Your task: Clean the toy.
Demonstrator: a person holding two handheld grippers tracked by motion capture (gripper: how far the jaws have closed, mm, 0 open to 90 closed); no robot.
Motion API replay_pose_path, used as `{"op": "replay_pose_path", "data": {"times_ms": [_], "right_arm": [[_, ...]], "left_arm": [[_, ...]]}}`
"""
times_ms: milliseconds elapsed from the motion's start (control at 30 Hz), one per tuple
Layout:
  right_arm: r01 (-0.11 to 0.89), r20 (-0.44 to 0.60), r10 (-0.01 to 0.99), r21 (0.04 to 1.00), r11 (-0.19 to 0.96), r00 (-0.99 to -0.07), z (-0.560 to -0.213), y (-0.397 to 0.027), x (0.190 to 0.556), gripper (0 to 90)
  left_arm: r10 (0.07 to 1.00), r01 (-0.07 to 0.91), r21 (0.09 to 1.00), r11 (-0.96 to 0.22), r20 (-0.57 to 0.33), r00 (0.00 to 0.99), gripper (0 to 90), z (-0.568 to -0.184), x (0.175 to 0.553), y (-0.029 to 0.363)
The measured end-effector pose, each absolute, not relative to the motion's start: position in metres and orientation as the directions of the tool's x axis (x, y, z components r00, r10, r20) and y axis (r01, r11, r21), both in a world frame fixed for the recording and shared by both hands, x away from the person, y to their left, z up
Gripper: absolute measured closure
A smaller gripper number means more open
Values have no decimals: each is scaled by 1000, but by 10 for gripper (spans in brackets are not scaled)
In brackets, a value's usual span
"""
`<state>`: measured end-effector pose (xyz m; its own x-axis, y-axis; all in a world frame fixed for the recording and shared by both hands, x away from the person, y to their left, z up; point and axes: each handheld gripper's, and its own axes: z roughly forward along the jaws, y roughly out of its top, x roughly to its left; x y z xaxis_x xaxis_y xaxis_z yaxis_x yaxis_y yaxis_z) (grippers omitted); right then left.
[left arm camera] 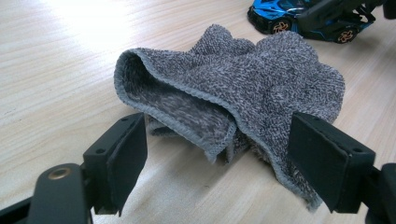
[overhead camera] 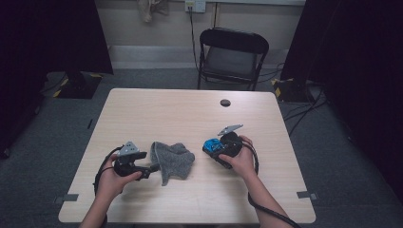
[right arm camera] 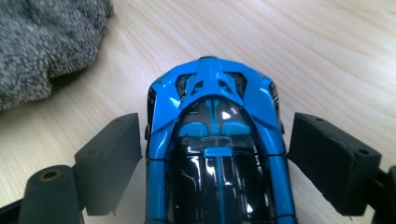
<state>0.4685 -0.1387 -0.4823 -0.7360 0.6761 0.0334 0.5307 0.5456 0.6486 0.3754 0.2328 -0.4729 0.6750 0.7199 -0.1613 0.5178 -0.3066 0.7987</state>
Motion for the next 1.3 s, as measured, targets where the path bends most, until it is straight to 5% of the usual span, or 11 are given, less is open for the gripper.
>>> {"op": "replay_pose_path", "data": {"times_ms": [1300], "right_arm": [[518, 34, 652, 641, 567, -757, -484, -124, 486, 168]], "left_arm": [[680, 447, 837, -316, -129, 722, 198, -455, 384, 221]]}}
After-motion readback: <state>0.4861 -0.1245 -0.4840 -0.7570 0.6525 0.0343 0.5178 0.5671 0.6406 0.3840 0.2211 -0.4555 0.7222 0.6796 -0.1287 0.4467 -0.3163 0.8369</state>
